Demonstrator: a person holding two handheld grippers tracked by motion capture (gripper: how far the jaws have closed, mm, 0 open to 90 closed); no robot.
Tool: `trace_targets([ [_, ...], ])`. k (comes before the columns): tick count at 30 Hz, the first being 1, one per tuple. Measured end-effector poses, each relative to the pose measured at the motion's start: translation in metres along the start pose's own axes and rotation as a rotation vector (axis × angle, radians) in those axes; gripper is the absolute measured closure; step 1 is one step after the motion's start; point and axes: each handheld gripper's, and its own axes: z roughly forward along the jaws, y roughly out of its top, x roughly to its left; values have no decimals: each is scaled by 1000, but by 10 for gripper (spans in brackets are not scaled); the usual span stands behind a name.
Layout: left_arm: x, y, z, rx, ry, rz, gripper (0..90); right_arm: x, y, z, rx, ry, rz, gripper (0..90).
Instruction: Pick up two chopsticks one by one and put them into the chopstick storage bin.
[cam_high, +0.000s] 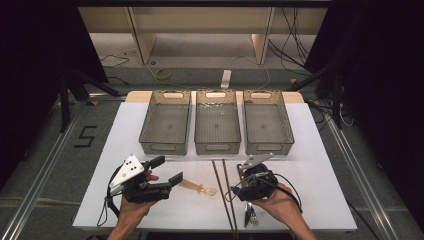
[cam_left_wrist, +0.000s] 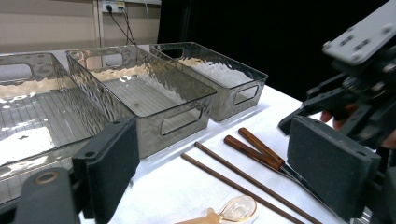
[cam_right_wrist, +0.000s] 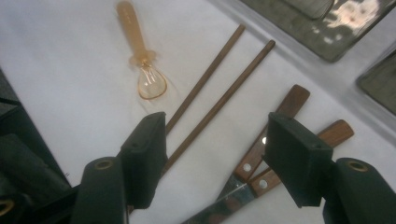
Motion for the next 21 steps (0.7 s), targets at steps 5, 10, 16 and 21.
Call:
trace_targets([
  [5,0,0,0,2,-3,5,164,4,5,15,63,20,1,436],
  [10,0,0,0,1,-4,3,163,10,7,33,133,21,-24,493],
  [16,-1,0,0,5,-6,5,163,11,8,41,188,25,-38,508],
  [21,-1,0,0,6,-8,6,163,13,9,49,242,27,-54,546],
])
